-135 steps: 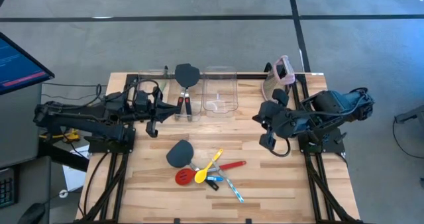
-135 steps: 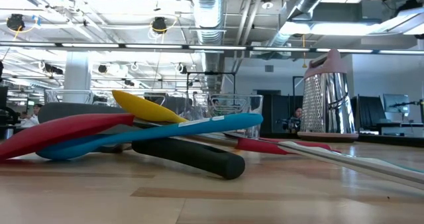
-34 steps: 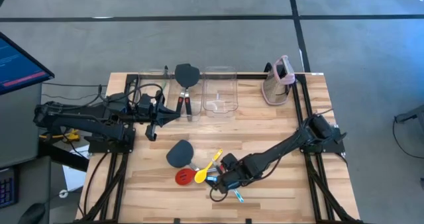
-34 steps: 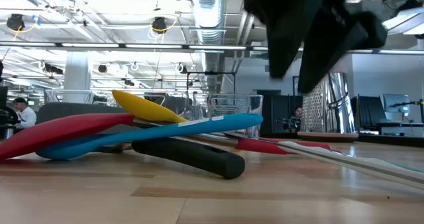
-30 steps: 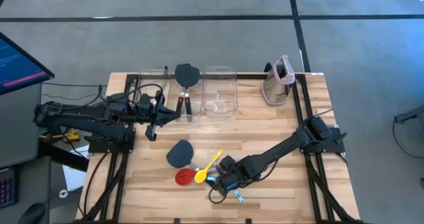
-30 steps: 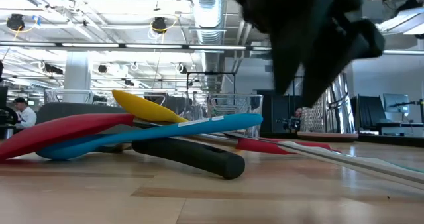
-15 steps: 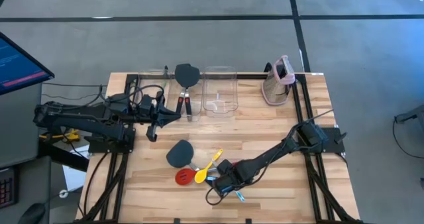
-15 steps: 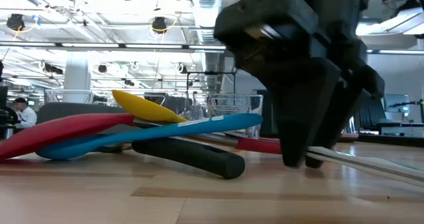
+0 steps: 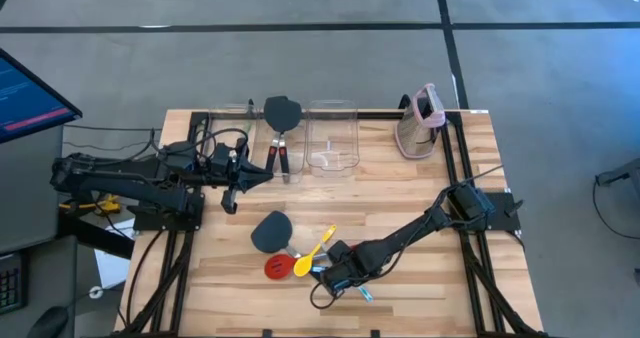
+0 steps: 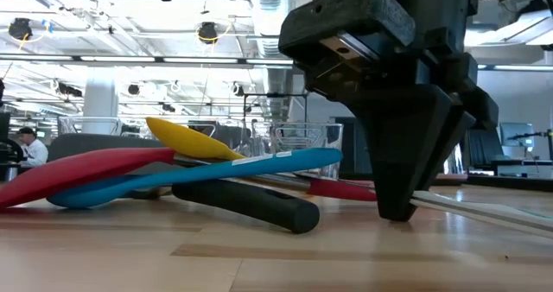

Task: Pick & Place Kitchen Items
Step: Put the blue patterned knife into the left transparent bin

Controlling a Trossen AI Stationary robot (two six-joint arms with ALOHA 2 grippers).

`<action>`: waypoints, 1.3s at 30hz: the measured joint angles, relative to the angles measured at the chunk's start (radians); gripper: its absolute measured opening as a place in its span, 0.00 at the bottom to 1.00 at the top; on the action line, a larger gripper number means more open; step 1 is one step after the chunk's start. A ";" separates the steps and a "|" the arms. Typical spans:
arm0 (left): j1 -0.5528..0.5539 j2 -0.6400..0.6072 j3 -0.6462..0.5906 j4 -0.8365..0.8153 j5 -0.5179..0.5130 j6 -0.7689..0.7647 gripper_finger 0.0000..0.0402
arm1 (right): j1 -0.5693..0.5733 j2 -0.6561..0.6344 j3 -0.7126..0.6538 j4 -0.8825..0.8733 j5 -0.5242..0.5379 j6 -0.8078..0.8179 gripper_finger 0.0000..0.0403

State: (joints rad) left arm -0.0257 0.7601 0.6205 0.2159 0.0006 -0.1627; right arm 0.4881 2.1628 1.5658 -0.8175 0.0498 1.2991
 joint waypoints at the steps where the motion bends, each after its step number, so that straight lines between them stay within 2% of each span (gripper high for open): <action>1: 0.000 0.000 0.000 0.000 0.000 0.000 0.01 | 0.000 0.000 0.000 0.000 0.000 0.000 0.05; 7: 0.000 0.000 0.000 0.000 0.000 0.000 0.01 | 0.002 0.000 0.021 -0.040 -0.027 -0.002 0.05; 16: 0.001 0.000 0.000 0.000 0.000 0.000 0.01 | 0.002 0.000 0.151 -0.159 -0.030 -0.117 0.05; 24: 0.001 0.000 0.000 0.001 0.000 0.000 0.01 | -0.003 0.000 0.289 -0.375 -0.014 -0.193 0.05; 30: 0.001 0.000 0.000 0.001 0.000 0.000 0.01 | -0.022 -0.053 0.334 -0.448 0.071 -0.226 0.05; 39: 0.001 0.000 0.000 0.002 0.000 0.000 0.01 | -0.090 -0.247 0.335 -0.457 0.304 -0.255 0.05</action>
State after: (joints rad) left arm -0.0250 0.7601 0.6209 0.2176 0.0006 -0.1623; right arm 0.3979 1.9158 1.9010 -1.2749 0.3539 1.0443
